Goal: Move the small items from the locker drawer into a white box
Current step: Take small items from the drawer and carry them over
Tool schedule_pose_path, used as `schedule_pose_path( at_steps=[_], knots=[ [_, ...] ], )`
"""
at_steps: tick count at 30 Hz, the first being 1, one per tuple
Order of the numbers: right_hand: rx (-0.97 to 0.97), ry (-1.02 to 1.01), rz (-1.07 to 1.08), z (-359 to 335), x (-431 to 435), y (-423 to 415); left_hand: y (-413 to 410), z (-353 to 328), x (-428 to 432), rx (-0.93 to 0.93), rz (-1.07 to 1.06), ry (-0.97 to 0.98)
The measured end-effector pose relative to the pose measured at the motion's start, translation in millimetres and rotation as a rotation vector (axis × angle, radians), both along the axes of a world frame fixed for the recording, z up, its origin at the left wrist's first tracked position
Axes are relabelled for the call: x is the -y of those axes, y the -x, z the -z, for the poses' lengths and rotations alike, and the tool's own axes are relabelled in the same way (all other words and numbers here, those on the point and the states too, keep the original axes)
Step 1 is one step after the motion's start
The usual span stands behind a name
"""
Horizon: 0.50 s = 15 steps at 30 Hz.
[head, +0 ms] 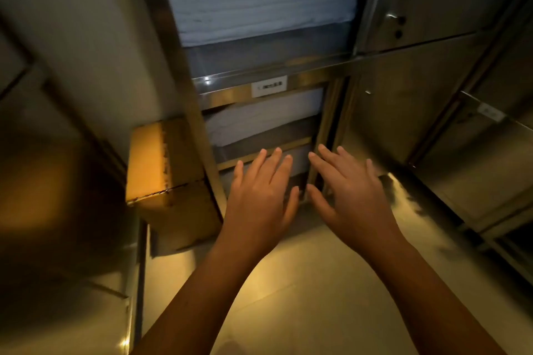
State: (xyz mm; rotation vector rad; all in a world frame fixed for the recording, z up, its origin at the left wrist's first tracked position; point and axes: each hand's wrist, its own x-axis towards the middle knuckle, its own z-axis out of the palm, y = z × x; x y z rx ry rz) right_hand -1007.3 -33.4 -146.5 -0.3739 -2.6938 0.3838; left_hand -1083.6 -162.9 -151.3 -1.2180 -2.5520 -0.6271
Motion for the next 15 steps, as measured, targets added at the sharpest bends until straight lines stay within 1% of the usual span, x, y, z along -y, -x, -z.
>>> schedule_pose_path(
  at_steps=[7, 15],
  knots=[
    [0.015, 0.022, 0.274, 7.2, -66.3, -26.5, 4.4, 2.7, -88.6, 0.011, 0.272, -0.01],
    [-0.022, -0.014, 0.59, 6.3, -138.0, -22.5, 33.2, 1.1, -197.9, 0.015, 0.578, 0.001]
  ],
)
